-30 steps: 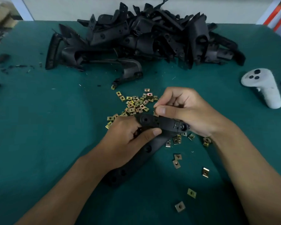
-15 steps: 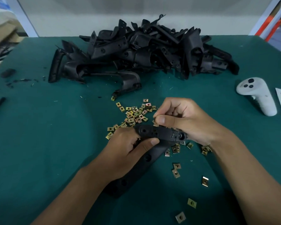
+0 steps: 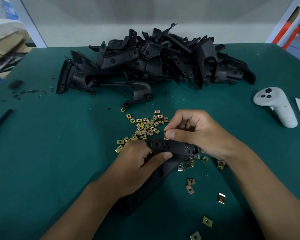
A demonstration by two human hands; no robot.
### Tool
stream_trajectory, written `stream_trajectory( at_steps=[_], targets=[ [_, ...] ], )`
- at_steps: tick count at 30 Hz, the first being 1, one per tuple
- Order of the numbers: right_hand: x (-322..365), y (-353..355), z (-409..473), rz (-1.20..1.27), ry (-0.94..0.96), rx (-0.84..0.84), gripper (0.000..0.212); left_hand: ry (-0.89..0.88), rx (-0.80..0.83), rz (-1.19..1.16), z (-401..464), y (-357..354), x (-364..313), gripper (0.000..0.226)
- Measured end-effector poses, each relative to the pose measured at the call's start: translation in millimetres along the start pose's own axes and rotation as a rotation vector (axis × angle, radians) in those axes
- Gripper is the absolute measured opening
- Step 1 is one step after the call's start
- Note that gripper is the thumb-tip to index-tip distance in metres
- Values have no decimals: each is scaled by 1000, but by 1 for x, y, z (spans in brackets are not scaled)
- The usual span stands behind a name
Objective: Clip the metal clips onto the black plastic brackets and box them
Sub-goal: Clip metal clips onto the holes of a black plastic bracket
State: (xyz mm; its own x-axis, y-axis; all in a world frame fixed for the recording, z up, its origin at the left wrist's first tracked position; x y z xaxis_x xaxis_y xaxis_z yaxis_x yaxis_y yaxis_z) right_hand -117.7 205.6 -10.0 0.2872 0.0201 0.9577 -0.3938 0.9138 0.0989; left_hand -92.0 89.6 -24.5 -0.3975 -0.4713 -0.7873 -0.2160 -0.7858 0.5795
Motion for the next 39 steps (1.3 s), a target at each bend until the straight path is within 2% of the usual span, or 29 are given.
stream_trajectory(
  at_steps=[8,14,18,20,25,28,30,32,33,35,37,39],
  targets=[
    [1,-1,0,39,-1,9,5,-8,22,-32,1,2,-6,21],
    [-2,-2,-3,-47,-20,54,9,-27,35,24,-1,-4,-3,36],
    [-5,-1,0,22,-14,-7,5,26,-7,-40,2,3,0,17],
    [-8,-3,0,82,-14,-7,12,77,-42,-115,3,9,6,6],
    [-11,-6,0,43,35,9,38,153,-161,-300,1,25,16,32],
    [-11,0,2,25,65,-53,31,152,-185,-370,2,29,18,38],
    [-15,19,2,-70,75,-207,15,177,-191,-427,3,29,23,34],
    [-20,40,-1,-355,69,-325,20,209,-207,-500,4,31,29,32],
    [-21,46,-2,-544,53,-324,21,225,-218,-550,5,32,32,32],
    [-28,40,-1,-815,8,-177,31,232,-262,-641,6,39,36,32],
    [-38,28,-2,-924,-33,-12,45,235,-327,-717,7,47,42,30],
    [-38,23,-2,-957,-21,33,46,254,-378,-761,8,53,50,23]
  ],
)
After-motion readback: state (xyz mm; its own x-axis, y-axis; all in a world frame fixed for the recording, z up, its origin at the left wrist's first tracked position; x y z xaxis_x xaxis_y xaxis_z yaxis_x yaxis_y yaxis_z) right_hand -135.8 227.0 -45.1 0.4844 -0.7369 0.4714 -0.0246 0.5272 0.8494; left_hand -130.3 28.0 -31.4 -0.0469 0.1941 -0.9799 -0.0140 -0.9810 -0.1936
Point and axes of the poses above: each hand's wrist, its own z-axis towards the middle knuckle, its own y-axis out of the back of the hand, x = y × z, the point moved 10 cm from there along z, towards the middle knuckle, and after that the axes turned 14 degrees about y, right-handed, at the moved point
